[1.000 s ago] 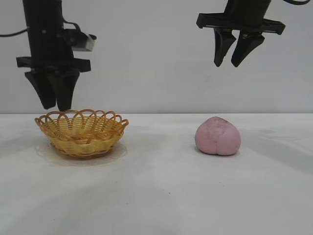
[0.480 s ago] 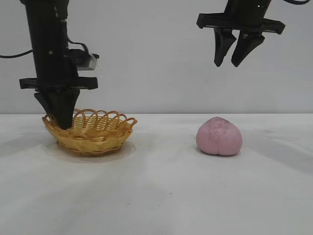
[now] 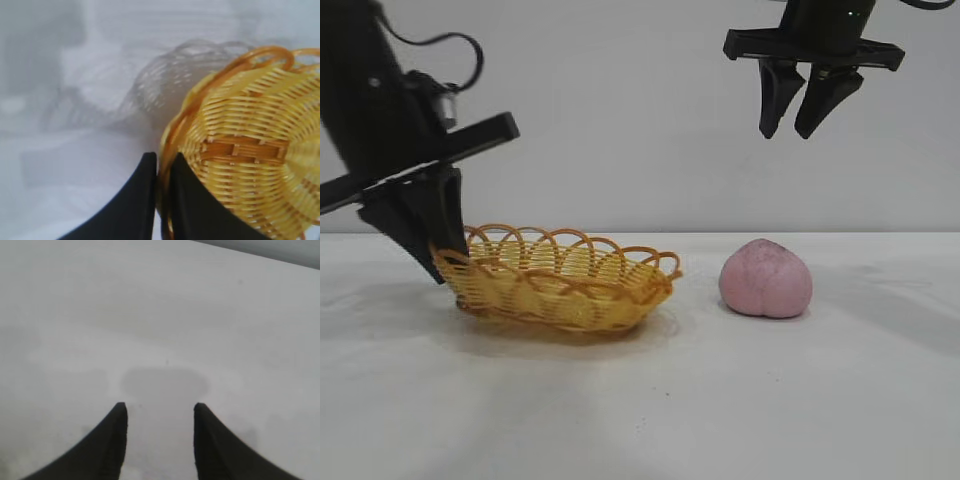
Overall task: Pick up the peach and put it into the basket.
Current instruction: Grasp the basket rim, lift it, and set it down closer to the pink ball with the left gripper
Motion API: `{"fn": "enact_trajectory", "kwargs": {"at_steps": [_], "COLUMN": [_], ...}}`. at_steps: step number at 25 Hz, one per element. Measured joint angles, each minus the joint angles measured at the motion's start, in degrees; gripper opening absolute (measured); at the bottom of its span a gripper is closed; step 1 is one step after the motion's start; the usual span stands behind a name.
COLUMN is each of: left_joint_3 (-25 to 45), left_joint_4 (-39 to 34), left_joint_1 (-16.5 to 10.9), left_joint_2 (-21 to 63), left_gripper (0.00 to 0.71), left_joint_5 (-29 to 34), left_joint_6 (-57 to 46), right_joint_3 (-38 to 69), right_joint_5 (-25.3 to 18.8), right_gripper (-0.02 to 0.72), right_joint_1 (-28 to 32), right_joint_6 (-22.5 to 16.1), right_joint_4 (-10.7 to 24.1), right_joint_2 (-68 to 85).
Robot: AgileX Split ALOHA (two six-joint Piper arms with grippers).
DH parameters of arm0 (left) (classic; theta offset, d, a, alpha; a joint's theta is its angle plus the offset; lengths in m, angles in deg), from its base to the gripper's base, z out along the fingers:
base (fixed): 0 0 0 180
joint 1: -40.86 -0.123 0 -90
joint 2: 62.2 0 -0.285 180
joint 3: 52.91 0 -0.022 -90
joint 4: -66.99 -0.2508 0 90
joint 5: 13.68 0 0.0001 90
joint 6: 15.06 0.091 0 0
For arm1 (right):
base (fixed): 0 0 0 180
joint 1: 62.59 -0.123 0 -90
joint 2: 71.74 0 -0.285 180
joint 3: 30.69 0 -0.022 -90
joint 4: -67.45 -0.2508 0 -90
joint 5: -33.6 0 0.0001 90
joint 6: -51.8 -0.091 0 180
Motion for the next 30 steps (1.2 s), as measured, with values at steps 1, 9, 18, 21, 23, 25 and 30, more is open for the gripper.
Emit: {"fn": "enact_trajectory", "kwargs": {"at_steps": [1, 9, 18, 21, 23, 25, 30], "left_joint_3": [0.5, 1.1, 1.5, 1.5, 1.5, 1.5, 1.5], "left_joint_4": [2.6, 9.0, 9.0, 8.6, 8.4, 8.1, 4.4], "left_joint_1": [0.0, 0.2, 0.2, 0.2, 0.2, 0.2, 0.2], "left_joint_2": [0.0, 0.0, 0.0, 0.0, 0.0, 0.0, 0.0], "left_gripper": [0.0, 0.0, 0.191, 0.201, 0.201, 0.201, 0.201], "left_joint_5": [-0.1, -1.2, -1.2, -1.0, -1.0, -1.0, -1.0], "left_joint_6": [2.3, 7.8, 7.9, 7.9, 7.9, 7.9, 6.4], "right_joint_3": [0.0, 0.0, 0.0, 0.0, 0.0, 0.0, 0.0], "right_joint_5": [0.0, 0.0, 0.0, 0.0, 0.0, 0.0, 0.0], "right_gripper": [0.309, 0.309, 0.309, 0.309, 0.309, 0.309, 0.309], "right_joint_1": [0.0, 0.0, 0.0, 0.0, 0.0, 0.0, 0.0], "right_joint_6": [0.0, 0.0, 0.0, 0.0, 0.0, 0.0, 0.0], "right_joint_4": [0.0, -0.1, -0.2, -0.2, -0.2, -0.2, -0.2], "right_joint_2": [0.0, 0.0, 0.0, 0.0, 0.0, 0.0, 0.0]}}
